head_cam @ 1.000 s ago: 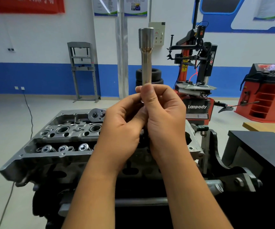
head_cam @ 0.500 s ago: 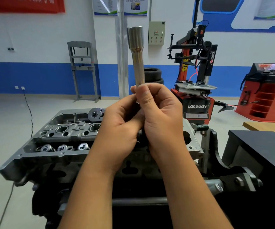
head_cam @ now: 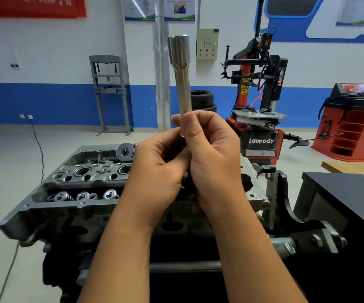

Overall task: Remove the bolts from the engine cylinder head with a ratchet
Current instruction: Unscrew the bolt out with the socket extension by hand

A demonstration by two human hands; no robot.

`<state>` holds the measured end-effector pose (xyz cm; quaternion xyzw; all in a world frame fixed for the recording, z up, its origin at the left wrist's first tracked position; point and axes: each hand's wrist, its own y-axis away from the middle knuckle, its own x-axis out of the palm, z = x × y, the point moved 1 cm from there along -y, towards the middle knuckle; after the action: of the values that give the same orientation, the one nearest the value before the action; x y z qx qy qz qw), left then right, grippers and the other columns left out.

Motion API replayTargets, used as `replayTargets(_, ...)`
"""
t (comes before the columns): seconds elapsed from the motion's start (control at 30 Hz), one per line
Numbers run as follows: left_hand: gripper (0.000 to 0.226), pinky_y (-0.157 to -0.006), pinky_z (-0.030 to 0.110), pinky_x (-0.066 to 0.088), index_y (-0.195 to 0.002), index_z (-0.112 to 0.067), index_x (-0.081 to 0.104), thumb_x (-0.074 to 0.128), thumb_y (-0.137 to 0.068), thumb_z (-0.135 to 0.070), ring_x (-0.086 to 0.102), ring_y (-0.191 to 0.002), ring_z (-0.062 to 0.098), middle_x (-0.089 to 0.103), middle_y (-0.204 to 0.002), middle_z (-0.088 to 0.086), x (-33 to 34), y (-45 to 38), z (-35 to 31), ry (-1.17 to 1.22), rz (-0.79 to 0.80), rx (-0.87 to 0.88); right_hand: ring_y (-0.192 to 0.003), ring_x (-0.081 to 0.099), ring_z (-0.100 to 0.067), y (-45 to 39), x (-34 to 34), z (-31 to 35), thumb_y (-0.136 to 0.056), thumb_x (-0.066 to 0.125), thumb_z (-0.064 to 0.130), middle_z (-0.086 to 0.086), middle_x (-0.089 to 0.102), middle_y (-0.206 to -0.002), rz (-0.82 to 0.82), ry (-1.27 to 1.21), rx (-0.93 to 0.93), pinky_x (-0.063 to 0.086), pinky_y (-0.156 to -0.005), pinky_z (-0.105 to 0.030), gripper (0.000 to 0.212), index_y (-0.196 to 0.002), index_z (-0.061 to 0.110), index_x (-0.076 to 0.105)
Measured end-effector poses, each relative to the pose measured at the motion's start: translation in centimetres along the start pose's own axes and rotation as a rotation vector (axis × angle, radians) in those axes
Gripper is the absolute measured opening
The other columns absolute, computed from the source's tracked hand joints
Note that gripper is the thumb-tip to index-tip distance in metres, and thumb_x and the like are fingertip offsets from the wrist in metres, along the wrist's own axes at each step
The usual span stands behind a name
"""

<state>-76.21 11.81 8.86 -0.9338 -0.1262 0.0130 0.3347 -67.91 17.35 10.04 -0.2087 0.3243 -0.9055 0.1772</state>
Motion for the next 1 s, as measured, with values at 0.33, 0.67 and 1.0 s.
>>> replayTargets(0.33,0.029,-0.085,0.033,0.064,-0.107,-0.016,0.076,0.077,-0.079,-0.024,0.078,-0.097,0.016,0.081,-0.100,0.000,0.15,-0.20,0.36,-0.050,-0.168,0.000,-0.085,0.071,-0.019,0.03,0.12,0.28,-0.091,0.066,0.043,-0.009,0.075,-0.089,-0.058,-0.079,0.081,0.061,-0.085,-0.050,0.031,-0.090,0.013,0.073)
replayTargets(0.67,0.025,-0.093,0.038,0.062,-0.122,-0.018,0.074,0.061,-0.100,-0.015,0.075,-0.110,0.018,0.079,-0.113,0.000,-0.16,-0.17,0.07,-0.010,-0.015,-0.075,-0.089,0.072,-0.015,-0.07,-0.05,0.31,-0.096,0.059,0.044,0.000,0.076,-0.090,-0.067,-0.043,0.030,0.059,-0.081,-0.033,0.032,-0.087,0.017,0.075)
replayTargets(1.0,0.030,-0.092,0.033,0.061,-0.119,-0.021,0.075,0.063,-0.092,-0.028,0.075,-0.110,0.017,0.080,-0.113,-0.002,-0.18,-0.09,0.09,-0.012,-0.001,-0.062,-0.089,0.072,-0.015,0.00,0.00,0.32,-0.093,0.066,0.039,-0.008,0.076,-0.093,-0.065,-0.058,0.030,0.060,-0.080,-0.032,0.023,-0.088,0.018,0.074)
